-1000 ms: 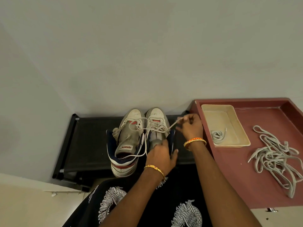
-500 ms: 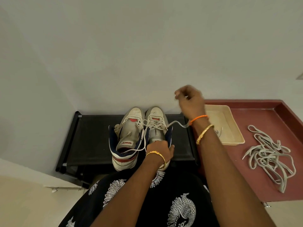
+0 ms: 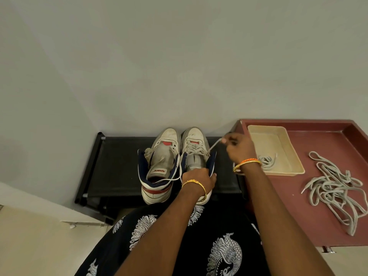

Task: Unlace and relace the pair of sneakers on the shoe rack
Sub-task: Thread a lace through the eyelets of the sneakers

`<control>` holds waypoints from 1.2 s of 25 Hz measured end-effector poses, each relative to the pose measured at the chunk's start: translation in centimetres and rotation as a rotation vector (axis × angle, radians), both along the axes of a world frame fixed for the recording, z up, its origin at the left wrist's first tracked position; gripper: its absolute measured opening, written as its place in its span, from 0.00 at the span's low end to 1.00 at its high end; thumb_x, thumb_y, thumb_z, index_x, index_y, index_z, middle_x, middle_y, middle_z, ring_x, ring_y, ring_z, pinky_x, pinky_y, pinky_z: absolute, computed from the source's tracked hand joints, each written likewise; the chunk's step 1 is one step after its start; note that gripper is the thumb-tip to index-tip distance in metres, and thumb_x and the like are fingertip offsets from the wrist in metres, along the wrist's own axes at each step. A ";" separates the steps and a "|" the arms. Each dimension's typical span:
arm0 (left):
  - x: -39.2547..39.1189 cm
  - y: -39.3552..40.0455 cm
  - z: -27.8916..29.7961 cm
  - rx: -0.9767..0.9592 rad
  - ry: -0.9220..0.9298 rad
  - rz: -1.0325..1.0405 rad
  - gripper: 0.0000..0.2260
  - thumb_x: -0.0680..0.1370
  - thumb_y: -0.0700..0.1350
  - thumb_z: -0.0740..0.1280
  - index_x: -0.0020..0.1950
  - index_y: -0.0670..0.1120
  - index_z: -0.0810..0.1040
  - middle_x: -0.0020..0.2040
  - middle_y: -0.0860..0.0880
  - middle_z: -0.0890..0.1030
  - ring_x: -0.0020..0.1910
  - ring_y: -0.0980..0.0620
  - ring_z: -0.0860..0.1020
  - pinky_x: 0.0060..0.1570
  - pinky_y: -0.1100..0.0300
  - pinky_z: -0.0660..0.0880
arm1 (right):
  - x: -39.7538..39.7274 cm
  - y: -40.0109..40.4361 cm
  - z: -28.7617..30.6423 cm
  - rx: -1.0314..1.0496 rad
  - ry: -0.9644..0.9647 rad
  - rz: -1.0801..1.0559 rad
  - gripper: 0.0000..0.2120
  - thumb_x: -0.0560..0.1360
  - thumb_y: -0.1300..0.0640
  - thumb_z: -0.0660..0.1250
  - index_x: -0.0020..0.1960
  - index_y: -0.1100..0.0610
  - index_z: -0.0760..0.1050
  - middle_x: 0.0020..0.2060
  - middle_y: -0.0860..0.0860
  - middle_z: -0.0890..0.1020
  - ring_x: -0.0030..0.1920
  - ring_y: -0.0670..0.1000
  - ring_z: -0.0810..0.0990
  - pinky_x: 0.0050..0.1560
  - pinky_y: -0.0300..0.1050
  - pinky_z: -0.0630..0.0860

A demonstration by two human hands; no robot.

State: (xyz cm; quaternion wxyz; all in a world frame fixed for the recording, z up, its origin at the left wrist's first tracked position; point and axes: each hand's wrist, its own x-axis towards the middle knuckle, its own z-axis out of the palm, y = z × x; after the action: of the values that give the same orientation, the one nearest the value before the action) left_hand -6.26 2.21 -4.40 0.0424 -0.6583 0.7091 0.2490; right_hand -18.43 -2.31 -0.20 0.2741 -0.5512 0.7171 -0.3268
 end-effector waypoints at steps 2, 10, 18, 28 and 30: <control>-0.2 0.1 -0.1 -0.011 -0.016 0.001 0.21 0.81 0.56 0.53 0.60 0.43 0.75 0.59 0.42 0.78 0.60 0.42 0.75 0.57 0.53 0.69 | -0.3 0.8 1.7 -0.103 0.035 0.028 0.05 0.74 0.62 0.68 0.48 0.61 0.82 0.42 0.52 0.80 0.43 0.49 0.75 0.46 0.38 0.68; 0.1 0.4 -0.1 -0.017 0.052 0.028 0.22 0.80 0.58 0.54 0.55 0.42 0.76 0.55 0.41 0.79 0.56 0.42 0.76 0.53 0.53 0.71 | 0.3 3.4 2.5 -0.034 -0.075 -0.163 0.13 0.77 0.66 0.60 0.58 0.62 0.78 0.54 0.56 0.80 0.52 0.53 0.76 0.51 0.37 0.67; 3.8 -2.0 2.5 -0.346 -0.203 0.164 0.16 0.79 0.50 0.59 0.64 0.48 0.73 0.65 0.44 0.72 0.68 0.42 0.64 0.64 0.45 0.61 | 1.7 3.7 0.4 -0.226 -0.307 -0.206 0.12 0.77 0.72 0.56 0.49 0.60 0.75 0.43 0.57 0.81 0.40 0.51 0.81 0.40 0.32 0.78; 7.4 -5.5 3.1 0.073 0.563 0.508 0.11 0.76 0.37 0.68 0.57 0.38 0.80 0.59 0.44 0.79 0.53 0.51 0.73 0.53 0.63 0.65 | 6.0 1.6 -4.7 -0.054 0.158 0.034 0.07 0.74 0.56 0.67 0.51 0.48 0.78 0.47 0.50 0.80 0.58 0.53 0.68 0.45 0.39 0.51; 7.6 -5.4 2.9 0.098 0.619 0.543 0.11 0.76 0.35 0.66 0.58 0.37 0.79 0.56 0.46 0.78 0.51 0.53 0.71 0.53 0.64 0.64 | 6.5 1.5 -6.0 0.006 0.184 0.057 0.09 0.74 0.56 0.66 0.54 0.47 0.76 0.49 0.51 0.80 0.60 0.53 0.67 0.46 0.40 0.50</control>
State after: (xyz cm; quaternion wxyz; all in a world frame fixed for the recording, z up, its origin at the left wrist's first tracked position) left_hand 1.29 -3.16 -1.53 -0.2089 -0.7127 0.4763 0.4707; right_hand -11.93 -0.86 -6.21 0.2177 -0.5982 0.7243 -0.2649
